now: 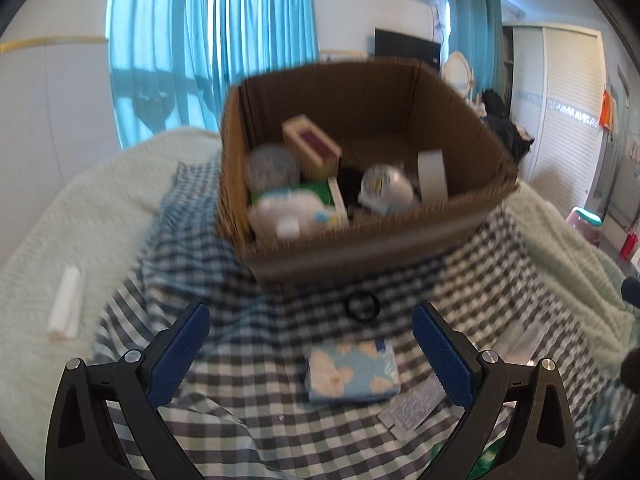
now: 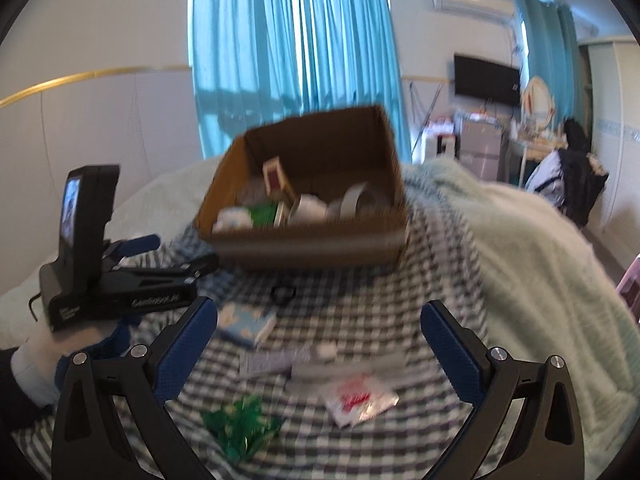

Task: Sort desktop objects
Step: 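Grasp the blue floral tissue pack with the left gripper while the right gripper grasps the green snack bag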

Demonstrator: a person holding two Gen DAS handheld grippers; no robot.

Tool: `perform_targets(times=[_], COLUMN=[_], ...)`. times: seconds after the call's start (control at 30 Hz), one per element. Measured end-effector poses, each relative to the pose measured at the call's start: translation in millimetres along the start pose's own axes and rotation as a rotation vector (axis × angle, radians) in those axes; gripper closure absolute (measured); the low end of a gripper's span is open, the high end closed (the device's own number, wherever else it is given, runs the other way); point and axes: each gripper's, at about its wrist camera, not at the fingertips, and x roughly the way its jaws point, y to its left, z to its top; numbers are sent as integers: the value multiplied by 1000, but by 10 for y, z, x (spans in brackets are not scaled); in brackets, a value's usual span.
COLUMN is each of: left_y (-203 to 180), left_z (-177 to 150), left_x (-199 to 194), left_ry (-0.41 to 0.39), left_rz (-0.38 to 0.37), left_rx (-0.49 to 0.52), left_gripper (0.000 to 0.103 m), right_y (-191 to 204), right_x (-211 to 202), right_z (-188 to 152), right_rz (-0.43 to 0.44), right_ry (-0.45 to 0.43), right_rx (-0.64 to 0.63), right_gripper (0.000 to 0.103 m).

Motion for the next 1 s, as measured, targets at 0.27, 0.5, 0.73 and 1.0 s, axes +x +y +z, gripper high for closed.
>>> perform_targets(times=[0.27,0.5,0.73,1.0], left_y=[-180,-184,-176,-187], left_z=[-231,-340,-492,-497], left_x=[346,662,906,832], left_ry=[97,183,272,255], left_rz=[-37,-56,-50,-57], left_rx=[43,24,28,44], left_gripper=[0,0,9,28], right_y=[107,331,447,538], right_x=[297,555,876,999], right_z=[-348,-616,-854,-979], right_rz=[45,98,137,176], right_ry=[157,286,428,493], right_rx=[-7,-95,-141,-183], right_gripper=[1,1,13,54])
